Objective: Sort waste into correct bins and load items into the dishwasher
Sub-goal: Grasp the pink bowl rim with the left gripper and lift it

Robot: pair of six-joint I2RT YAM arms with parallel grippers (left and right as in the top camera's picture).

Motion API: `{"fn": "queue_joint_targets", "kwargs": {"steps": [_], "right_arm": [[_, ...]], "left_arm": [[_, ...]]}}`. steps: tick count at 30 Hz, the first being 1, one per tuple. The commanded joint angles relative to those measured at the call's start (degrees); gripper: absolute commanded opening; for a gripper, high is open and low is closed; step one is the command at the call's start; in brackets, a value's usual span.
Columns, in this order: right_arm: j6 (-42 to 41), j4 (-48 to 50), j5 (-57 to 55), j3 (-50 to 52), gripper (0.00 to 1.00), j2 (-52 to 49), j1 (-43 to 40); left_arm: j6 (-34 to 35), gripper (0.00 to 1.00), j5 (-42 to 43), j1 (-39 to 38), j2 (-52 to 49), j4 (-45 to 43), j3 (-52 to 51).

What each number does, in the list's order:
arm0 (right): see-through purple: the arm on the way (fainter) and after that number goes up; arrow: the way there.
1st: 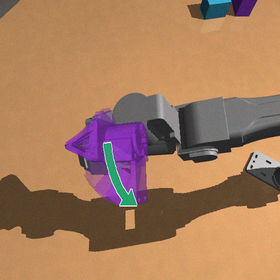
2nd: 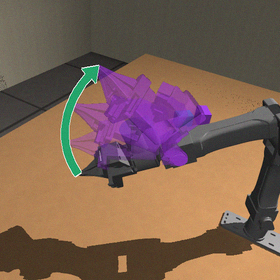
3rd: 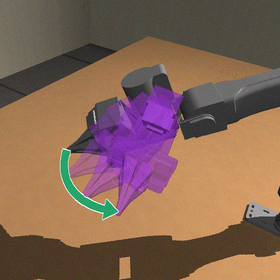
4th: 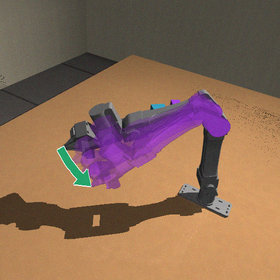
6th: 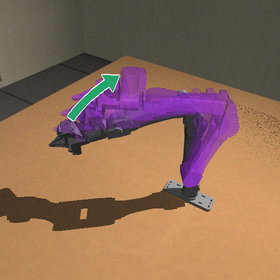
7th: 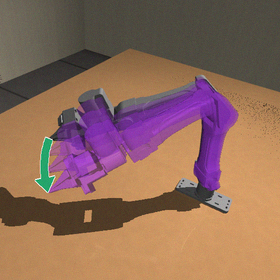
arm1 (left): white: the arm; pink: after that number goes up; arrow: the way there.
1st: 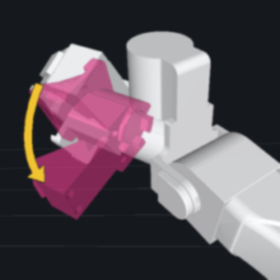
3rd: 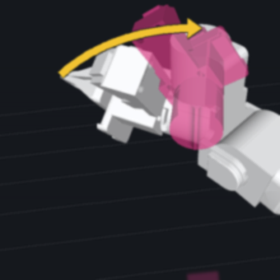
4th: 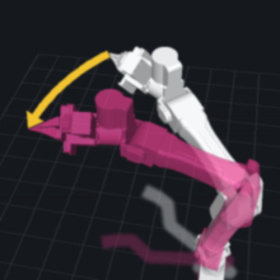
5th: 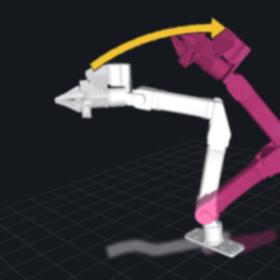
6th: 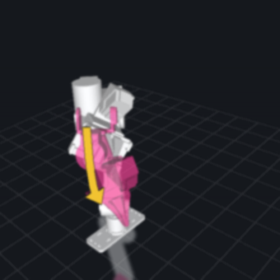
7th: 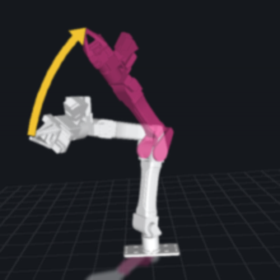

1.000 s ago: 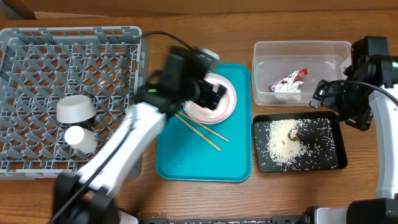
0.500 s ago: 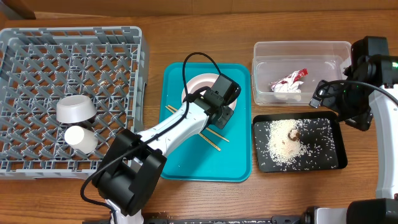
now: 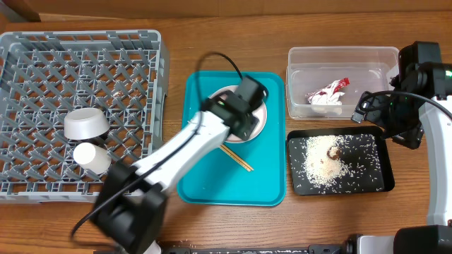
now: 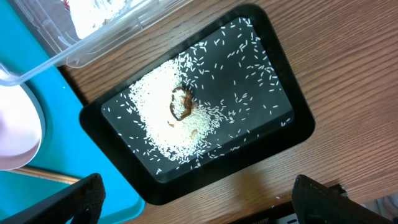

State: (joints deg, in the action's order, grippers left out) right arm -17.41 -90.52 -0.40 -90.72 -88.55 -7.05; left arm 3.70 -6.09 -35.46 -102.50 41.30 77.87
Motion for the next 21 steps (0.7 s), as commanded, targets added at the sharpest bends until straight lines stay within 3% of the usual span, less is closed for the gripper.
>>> {"fn": "queue_joint_targets", "kwargs": {"steps": [1, 5, 10, 16, 21], "right_arm": [[-0.39, 0.15, -0.37, -1.22, 0.98, 0.68, -0.04], [-0.39, 0.15, -0.37, -1.22, 0.98, 0.68, -0.04], [-0.39, 0.13, -0.37, -1.22, 0.98, 0.68, -0.04], [-0.39, 0.13, -0.39, -1.22, 0.98, 0.68, -0.04], [-0.39, 0.11, -0.37, -1.22, 0.98, 0.68, -0.04]], "left_arm": [[-0.11, 0.04, 7.45, 6.84, 10.16, 1.95, 5.27], [-7.39, 0.04, 26.47, 21.35, 14.19, 2.64, 5.29], [-14.51, 0.04, 53.59, 41.88, 11.34, 3.04, 5.25], [-15.54, 0.04, 63.39, 54.12, 5.62, 2.78, 5.25], [-16.61, 0.04, 72.87, 58.97, -0.63, 1.01, 5.25]]}}
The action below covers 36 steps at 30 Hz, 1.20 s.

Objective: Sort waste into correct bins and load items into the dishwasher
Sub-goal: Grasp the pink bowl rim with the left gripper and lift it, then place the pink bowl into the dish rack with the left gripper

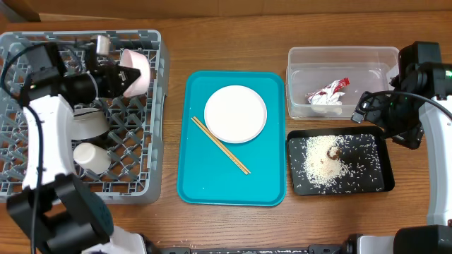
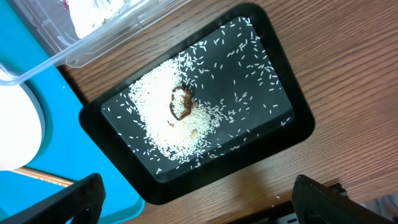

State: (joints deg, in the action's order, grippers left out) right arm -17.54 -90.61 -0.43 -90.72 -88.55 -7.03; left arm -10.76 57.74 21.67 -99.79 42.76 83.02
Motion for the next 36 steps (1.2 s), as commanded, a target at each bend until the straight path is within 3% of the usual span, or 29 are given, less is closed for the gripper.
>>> {"fn": "queue_joint_targets", "kwargs": {"steps": [1, 6, 13, 15, 16, 17, 18, 19, 21, 29, 32, 34, 36], "right_arm": [[-0.26, 0.20, -0.35, -1.22, 0.98, 0.68, -0.07], [-0.26, 0.20, -0.35, -1.22, 0.98, 0.68, -0.07], [-0.26, 0.00, -0.35, -1.22, 0.98, 0.68, -0.07], [-0.26, 0.00, -0.35, -1.22, 0.98, 0.68, -0.07], [-0.28, 0.00, -0.35, -1.22, 0.98, 0.68, -0.07], [-0.26, 0.00, -0.35, -1.22, 0.98, 0.68, -0.07], [-0.28, 0.00, -0.35, -1.22, 0.98, 0.68, -0.07], [-0.26, -0.09, -0.35, -1.22, 0.98, 0.68, -0.07], [-0.26, -0.26, -0.37, -1.22, 0.98, 0.68, -0.07], [-0.07, -0.66, -0.37, -1.22, 0.98, 0.68, -0.07], [-0.07, -0.66, -0.35, -1.22, 0.98, 0.68, -0.07], [-0.07, -0.63, -0.35, -1.22, 0.98, 0.68, -0.07], [-0.07, -0.63, -0.35, -1.22, 0.98, 0.68, -0.07]], "left_arm": [[-2.14, 0.04, 10.36, 2.86, -4.98, -0.66, 0.09], [-2.12, 0.04, 15.87, 5.97, -10.56, -1.33, 0.09], [-2.12, 0.05, 15.37, 14.27, -13.31, 2.69, 0.07], [-2.10, 0.09, 15.34, 17.07, -13.31, 3.61, 0.07], [-2.08, 0.18, 15.37, 17.81, -13.31, 3.89, 0.07], [-2.10, 0.36, 15.37, 19.17, -13.31, 5.20, 0.07], [-2.08, 0.48, 15.41, 19.69, -13.31, 5.88, 0.07], [-2.08, 0.71, 15.89, 20.26, -13.22, 6.62, 0.09], [-2.01, 1.00, 15.78, 20.41, -12.55, 7.19, 0.09], [2.25, 1.00, 4.87, 19.45, 1.16, 8.35, 0.15], [2.71, 1.00, -0.02, 15.02, 9.14, 9.88, 0.15], [3.15, 1.00, -6.38, 10.10, 12.41, 11.63, 0.15], [11.78, 1.00, -21.81, 0.74, 15.02, 16.79, 0.13]]}}
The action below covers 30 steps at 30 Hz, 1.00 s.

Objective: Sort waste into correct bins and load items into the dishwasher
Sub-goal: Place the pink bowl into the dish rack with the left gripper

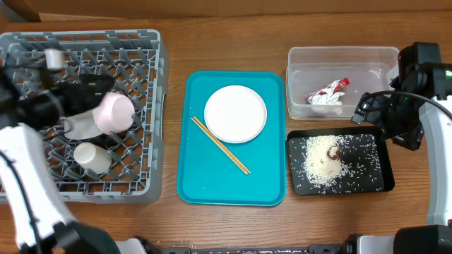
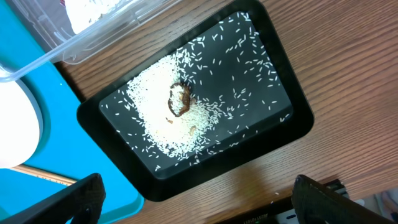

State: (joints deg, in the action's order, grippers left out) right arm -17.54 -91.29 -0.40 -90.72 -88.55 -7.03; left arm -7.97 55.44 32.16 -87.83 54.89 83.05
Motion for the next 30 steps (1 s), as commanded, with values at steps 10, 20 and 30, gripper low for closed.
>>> {"fn": "queue_joint_targets", "kwargs": {"steps": [10, 20, 30], "right_arm": [[-0.07, 0.00, 0.13, -1.22, 1.00, 0.68, -0.07], [-0.07, -0.20, 0.28, -1.22, 1.00, 0.68, -0.07], [-0.07, -0.31, 0.28, -1.22, 1.00, 0.68, -0.07]], "left_arm": [[46.25, 1.00, -45.72, -49.68, -3.34, 6.82, -9.31], [53.90, 0.91, -52.57, -60.72, -19.23, -2.27, -13.31], [53.81, 0.91, -55.69, -60.74, -23.91, 3.26, -13.31]]}}
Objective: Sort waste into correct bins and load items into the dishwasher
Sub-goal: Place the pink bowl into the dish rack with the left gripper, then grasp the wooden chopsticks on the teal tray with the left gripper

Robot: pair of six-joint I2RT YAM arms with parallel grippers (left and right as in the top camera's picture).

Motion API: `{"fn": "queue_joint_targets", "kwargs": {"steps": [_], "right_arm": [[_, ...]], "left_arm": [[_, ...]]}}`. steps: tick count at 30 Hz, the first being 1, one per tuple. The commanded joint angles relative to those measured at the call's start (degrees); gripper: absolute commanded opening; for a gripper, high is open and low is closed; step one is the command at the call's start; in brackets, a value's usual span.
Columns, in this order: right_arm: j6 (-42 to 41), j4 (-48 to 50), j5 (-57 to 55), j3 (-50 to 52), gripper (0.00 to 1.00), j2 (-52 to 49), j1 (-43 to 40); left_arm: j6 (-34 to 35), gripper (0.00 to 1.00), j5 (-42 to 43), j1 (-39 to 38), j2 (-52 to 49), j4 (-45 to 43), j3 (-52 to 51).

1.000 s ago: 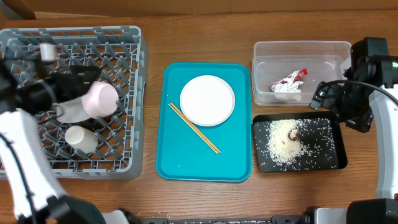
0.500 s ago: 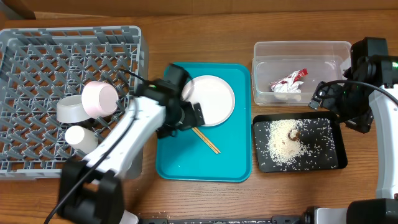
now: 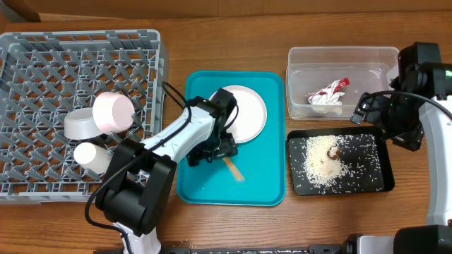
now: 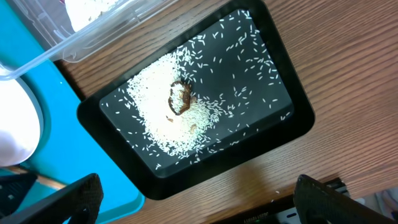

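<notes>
My left gripper (image 3: pixel 214 149) is low over the teal tray (image 3: pixel 205 187), across two wooden chopsticks (image 3: pixel 234 171) whose front end pokes out past it. Its fingers look spread, so open. A white plate (image 3: pixel 244 113) lies just behind it on the tray. In the grey dish rack (image 3: pixel 42 49) a pink cup (image 3: pixel 113 111) lies beside a white bowl (image 3: pixel 80 124) and a white cup (image 3: pixel 90 156). My right gripper (image 4: pixel 202 208) hangs open and empty above the black tray of rice (image 4: pixel 199 106).
A clear plastic bin (image 3: pixel 342 58) at the back right holds a red-and-white wrapper (image 3: pixel 328 92). The black rice tray (image 3: pixel 339 164) sits in front of it. The right arm (image 3: pixel 399 106) stands at the table's right edge.
My left gripper has let go of the pink cup, which now lies in the rack. The gripper has moved from the rack to the chopsticks on the teal tray. The right arm is still.
My left gripper was at the plate on the teal tray, on the pink cup. Then it held the cup over the back of the rack, then low by the white bowl. Now the cup rests there and the gripper is back over the tray.
</notes>
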State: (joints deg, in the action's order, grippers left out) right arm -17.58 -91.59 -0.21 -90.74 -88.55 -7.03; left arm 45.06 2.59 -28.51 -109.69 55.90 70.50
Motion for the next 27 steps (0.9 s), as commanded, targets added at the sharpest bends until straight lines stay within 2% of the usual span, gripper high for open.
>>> {"fn": "queue_joint_targets", "kwargs": {"steps": [1, 11, 17, 22, 27], "right_arm": [[-0.02, 0.00, 0.09, -1.20, 1.00, 0.68, -0.07], [-0.02, -0.15, 0.09, -1.20, 1.00, 0.68, -0.07], [-0.02, -0.11, 0.07, -1.20, 1.00, 0.68, -0.07], [-0.02, -0.07, 0.07, -1.20, 1.00, 0.68, -0.07], [-0.02, -0.07, 0.07, -1.20, 1.00, 0.68, -0.07]], "left_arm": [[0.76, 0.91, -3.21, -0.04, -2.05, 3.52, -0.76], [-0.07, 0.85, -3.17, 0.79, -1.68, 4.33, 0.66], [-0.22, 0.86, -5.09, 1.18, 2.58, 4.13, 1.31], [-1.36, 0.86, -3.80, 1.07, 2.73, 4.87, 1.29], [-1.09, 0.87, -6.10, 1.22, 4.02, 5.16, 1.29]]}}
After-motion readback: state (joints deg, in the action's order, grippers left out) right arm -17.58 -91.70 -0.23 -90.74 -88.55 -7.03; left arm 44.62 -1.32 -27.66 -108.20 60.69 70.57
